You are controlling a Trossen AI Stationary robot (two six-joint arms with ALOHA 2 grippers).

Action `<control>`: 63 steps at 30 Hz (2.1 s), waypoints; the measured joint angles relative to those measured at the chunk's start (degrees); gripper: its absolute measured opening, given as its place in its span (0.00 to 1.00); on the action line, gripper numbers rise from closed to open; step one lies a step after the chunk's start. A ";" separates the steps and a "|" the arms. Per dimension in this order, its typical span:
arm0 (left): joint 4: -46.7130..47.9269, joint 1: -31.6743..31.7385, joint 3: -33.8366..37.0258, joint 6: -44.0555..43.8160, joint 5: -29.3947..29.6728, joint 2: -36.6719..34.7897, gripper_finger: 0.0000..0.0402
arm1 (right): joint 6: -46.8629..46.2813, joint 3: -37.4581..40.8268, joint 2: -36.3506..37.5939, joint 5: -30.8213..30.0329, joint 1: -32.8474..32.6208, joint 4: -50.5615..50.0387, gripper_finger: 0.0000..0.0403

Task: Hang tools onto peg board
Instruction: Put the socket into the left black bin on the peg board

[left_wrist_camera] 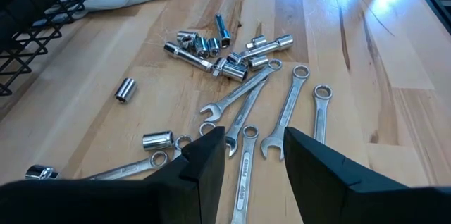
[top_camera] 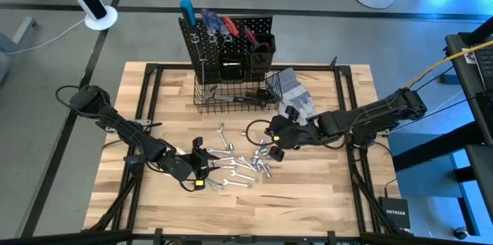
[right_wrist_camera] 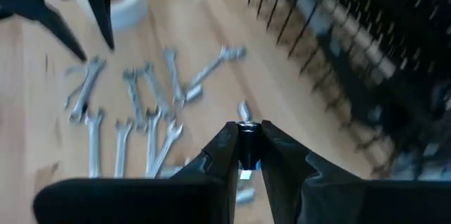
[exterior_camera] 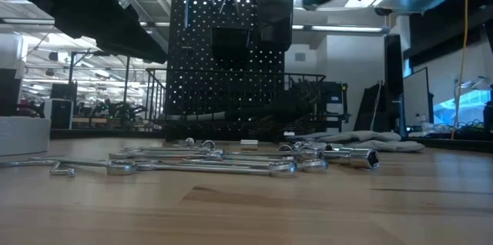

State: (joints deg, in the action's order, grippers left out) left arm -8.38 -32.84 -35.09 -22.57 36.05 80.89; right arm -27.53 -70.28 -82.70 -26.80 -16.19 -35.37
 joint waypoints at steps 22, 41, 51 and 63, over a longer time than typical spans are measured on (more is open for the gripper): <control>0.00 0.00 0.00 0.50 0.01 0.01 0.34 | 32.41 -0.09 -0.60 -11.15 2.49 35.46 0.14; -0.20 0.00 0.00 1.35 0.23 0.08 0.34 | 43.11 -0.07 -16.33 -8.57 21.25 64.30 0.14; -0.29 0.02 0.00 1.31 0.23 0.08 0.34 | 39.75 -0.07 -16.90 -4.01 24.82 62.57 0.14; -0.15 0.00 0.00 1.18 0.23 0.08 0.34 | 39.78 -0.07 -16.90 -7.56 24.83 62.25 0.29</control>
State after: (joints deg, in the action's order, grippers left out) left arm -8.53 -32.84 -35.09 -21.38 36.27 80.97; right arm 12.25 -70.35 -99.59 -34.36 8.65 26.89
